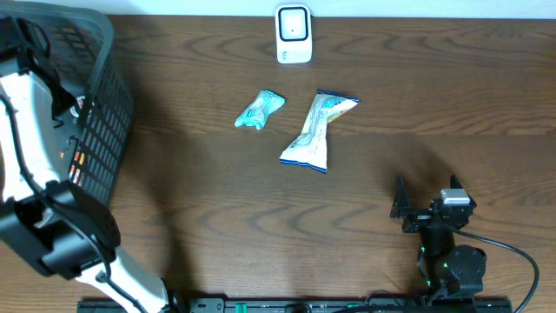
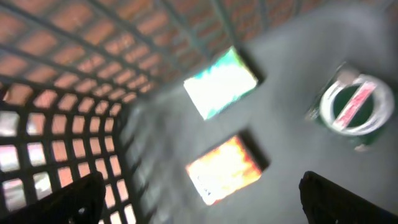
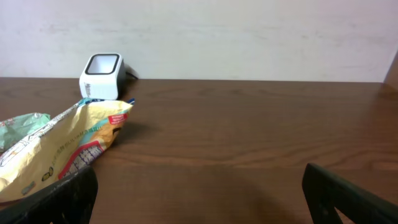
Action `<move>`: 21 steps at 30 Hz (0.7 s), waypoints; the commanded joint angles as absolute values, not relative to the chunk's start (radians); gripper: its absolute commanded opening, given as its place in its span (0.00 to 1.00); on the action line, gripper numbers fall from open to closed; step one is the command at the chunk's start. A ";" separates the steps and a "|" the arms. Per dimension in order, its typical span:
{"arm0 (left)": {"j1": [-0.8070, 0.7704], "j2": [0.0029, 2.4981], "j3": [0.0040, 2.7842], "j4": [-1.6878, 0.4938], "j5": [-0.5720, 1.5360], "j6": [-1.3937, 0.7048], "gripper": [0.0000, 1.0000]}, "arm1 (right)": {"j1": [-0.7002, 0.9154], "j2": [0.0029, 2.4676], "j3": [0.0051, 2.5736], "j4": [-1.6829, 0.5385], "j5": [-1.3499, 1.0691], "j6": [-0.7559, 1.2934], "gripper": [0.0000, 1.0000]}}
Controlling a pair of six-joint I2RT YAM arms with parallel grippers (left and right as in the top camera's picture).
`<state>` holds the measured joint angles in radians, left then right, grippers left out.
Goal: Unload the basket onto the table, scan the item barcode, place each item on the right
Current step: 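Move left gripper back into basket and grasp an orange packet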
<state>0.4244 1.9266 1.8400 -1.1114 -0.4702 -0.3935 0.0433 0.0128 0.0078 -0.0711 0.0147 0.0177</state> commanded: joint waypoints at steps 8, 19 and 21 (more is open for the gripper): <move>0.435 2.114 1.834 -1.256 -0.285 -0.301 0.98 | 0.047 0.009 0.005 -0.075 0.016 0.029 0.99; 0.508 2.127 1.797 -1.260 -0.131 -0.122 0.98 | 0.047 0.009 0.005 -0.075 0.016 0.029 0.99; 0.522 2.127 1.766 -1.236 -0.130 -0.065 0.98 | 0.047 0.009 0.005 -0.075 0.016 0.028 0.99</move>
